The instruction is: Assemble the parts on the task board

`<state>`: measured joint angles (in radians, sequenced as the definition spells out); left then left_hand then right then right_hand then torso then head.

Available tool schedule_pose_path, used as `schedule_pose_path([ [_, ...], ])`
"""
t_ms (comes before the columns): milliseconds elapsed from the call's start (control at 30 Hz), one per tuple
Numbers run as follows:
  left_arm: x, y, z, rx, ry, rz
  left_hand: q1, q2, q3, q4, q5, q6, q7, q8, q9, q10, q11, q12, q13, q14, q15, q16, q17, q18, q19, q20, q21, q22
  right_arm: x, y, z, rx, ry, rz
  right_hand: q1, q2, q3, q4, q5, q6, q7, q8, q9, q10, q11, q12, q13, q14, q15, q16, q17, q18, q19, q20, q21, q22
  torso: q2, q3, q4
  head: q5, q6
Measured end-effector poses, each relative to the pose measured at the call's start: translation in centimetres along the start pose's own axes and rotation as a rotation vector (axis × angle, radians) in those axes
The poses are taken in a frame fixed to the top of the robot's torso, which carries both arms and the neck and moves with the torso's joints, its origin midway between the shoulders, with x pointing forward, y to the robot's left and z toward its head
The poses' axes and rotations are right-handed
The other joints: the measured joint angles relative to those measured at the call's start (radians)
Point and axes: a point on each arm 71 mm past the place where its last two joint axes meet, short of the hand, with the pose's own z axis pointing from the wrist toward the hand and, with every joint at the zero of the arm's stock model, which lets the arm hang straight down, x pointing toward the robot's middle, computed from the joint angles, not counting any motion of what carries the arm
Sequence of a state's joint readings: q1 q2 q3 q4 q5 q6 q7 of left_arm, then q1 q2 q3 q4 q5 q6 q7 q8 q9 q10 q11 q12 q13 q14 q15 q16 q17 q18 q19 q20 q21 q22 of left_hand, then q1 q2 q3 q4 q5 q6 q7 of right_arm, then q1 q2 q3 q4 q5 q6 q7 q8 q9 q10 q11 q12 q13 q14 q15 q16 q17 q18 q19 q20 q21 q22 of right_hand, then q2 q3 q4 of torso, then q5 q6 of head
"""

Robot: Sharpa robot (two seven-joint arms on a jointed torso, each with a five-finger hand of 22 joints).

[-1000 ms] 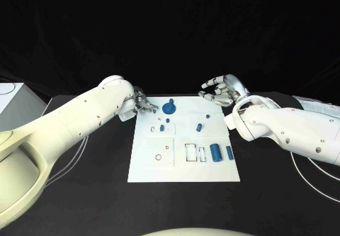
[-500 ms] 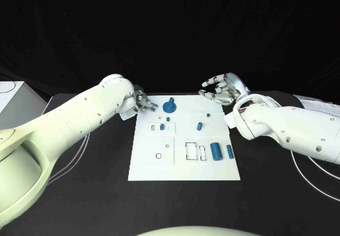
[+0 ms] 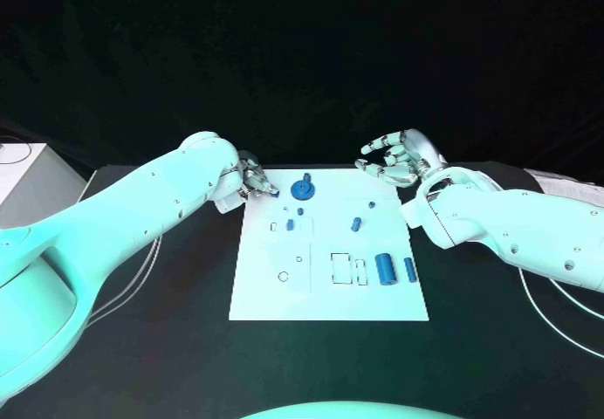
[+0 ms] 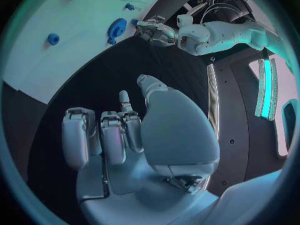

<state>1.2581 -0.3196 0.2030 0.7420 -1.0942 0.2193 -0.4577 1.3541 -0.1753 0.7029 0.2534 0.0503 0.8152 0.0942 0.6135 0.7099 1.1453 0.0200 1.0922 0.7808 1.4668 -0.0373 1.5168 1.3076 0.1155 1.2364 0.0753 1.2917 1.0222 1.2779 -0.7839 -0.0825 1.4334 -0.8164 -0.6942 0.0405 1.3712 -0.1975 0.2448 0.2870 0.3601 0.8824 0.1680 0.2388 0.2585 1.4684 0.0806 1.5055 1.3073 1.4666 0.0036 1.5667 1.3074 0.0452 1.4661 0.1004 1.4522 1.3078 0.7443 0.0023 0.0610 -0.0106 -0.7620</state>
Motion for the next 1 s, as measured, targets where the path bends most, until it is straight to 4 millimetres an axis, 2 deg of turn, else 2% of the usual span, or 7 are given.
schedule_pose_path([
  [467,-0.2,-0.2,-0.9,0.049,0.002,-0.014,-0.001,-0.009,0.017,0.017,0.019,-0.013,0.002,0.016,0.000,0.010,-0.002,0.000,-0.007,0.000,0.000,0.004,0.000,0.000,0.000,0.000,0.008,0.006,-0.4,-0.3,-0.1,0.007,-0.006,-0.004,0.000,0.000,0.003,-0.003,0.004,0.000,0.000,0.000,0.000,0.000,0.000,0.000,0.000,0.000,0.000,0.000,0.000,0.000,0.000,0.000,0.000,0.000,-0.001,0.0001,0.0013,-0.002,-0.002],
  [500,-0.2,-0.2,-1.0,0.051,0.002,-0.015,-0.006,-0.014,0.020,0.020,0.034,-0.013,0.002,0.029,0.000,0.012,-0.003,0.000,-0.007,0.000,0.000,0.004,0.000,0.000,0.000,0.000,0.008,0.007,-0.4,-0.3,-0.1,0.008,-0.006,-0.004,0.000,0.000,0.003,-0.003,0.004,0.000,0.000,0.000,0.000,0.000,0.000,0.000,0.000,0.000,0.000,0.000,0.000,0.000,0.000,0.000,0.000,0.000,-0.001,0.0000,0.0018,-0.002,-0.002],
  [567,-0.4,0.0,-1.4,0.059,0.003,-0.022,-0.035,-0.039,0.022,0.022,0.115,-0.013,0.002,0.067,0.000,0.022,-0.008,0.000,-0.006,0.000,0.000,0.010,0.000,0.000,0.004,-0.004,0.016,0.012,-0.5,-0.4,-0.1,0.010,-0.008,-0.005,0.000,0.000,0.003,-0.003,0.004,0.000,0.000,0.000,0.000,0.000,0.000,0.000,0.000,0.000,0.000,0.000,0.000,0.000,0.000,0.000,0.000,0.000,-0.002,-0.0003,0.0030,-0.002,-0.002],
  [633,-0.4,0.0,-1.6,0.066,0.005,-0.027,-0.060,-0.043,0.022,0.022,0.150,-0.009,-0.002,0.090,0.000,0.033,-0.011,0.003,-0.002,0.000,-0.005,0.010,0.000,0.000,0.006,-0.006,0.020,0.018,-0.6,-0.5,-0.2,0.012,-0.009,-0.006,0.000,0.000,0.003,-0.003,0.004,0.000,0.000,0.000,0.000,0.000,0.000,0.000,0.000,0.000,0.000,0.000,0.000,0.000,0.000,0.000,0.000,0.000,-0.003,-0.0005,0.0045,-0.002,-0.002],
  [700,-0.5,0.0,-2.1,0.076,0.010,-0.031,-0.091,-0.051,0.054,-0.009,0.189,-0.005,-0.006,0.092,0.000,0.043,-0.013,0.009,0.007,0.000,-0.008,0.018,0.000,0.000,0.013,-0.013,0.028,0.030,-0.8,-0.6,-0.2,0.013,-0.011,-0.007,0.000,0.000,0.003,-0.003,0.004,0.000,0.000,0.000,0.000,0.000,0.000,0.000,0.000,0.000,0.000,0.000,0.000,0.000,0.000,0.000,0.000,0.000,-0.005,-0.0012,0.0063,-0.001,-0.003],
  [900,-0.5,0.1,-3.4,0.098,0.021,-0.031,-0.149,-0.045,0.074,-0.030,0.227,0.011,-0.007,0.110,0.000,0.090,-0.028,0.035,0.041,-0.001,-0.023,0.039,0.000,0.000,0.042,-0.026,0.050,0.068,-1.1,-0.8,-0.3,0.018,-0.015,-0.010,0.000,0.000,0.003,-0.003,0.004,0.000,0.000,0.000,0.000,0.000,0.000,0.000,0.000,0.000,0.000,0.000,0.000,0.000,0.000,0.000,0.000,0.000,-0.011,-0.0025,0.0111,0.000,-0.006],
  [1000,-0.2,0.1,-4.0,0.107,0.028,-0.015,-0.180,-0.051,0.074,-0.030,0.272,0.032,-0.016,0.110,0.000,0.124,-0.038,0.057,0.073,0.000,-0.033,0.048,0.000,0.000,0.053,-0.035,0.056,0.080,-1.1,-0.9,-0.3,0.020,-0.016,-0.011,0.000,0.000,0.003,-0.003,0.004,0.000,0.000,0.000,0.000,0.000,0.000,0.000,0.000,0.000,0.000,0.000,0.000,0.000,0.000,0.000,0.000,0.000,-0.015,-0.0029,0.0127,0.001,-0.007],
])
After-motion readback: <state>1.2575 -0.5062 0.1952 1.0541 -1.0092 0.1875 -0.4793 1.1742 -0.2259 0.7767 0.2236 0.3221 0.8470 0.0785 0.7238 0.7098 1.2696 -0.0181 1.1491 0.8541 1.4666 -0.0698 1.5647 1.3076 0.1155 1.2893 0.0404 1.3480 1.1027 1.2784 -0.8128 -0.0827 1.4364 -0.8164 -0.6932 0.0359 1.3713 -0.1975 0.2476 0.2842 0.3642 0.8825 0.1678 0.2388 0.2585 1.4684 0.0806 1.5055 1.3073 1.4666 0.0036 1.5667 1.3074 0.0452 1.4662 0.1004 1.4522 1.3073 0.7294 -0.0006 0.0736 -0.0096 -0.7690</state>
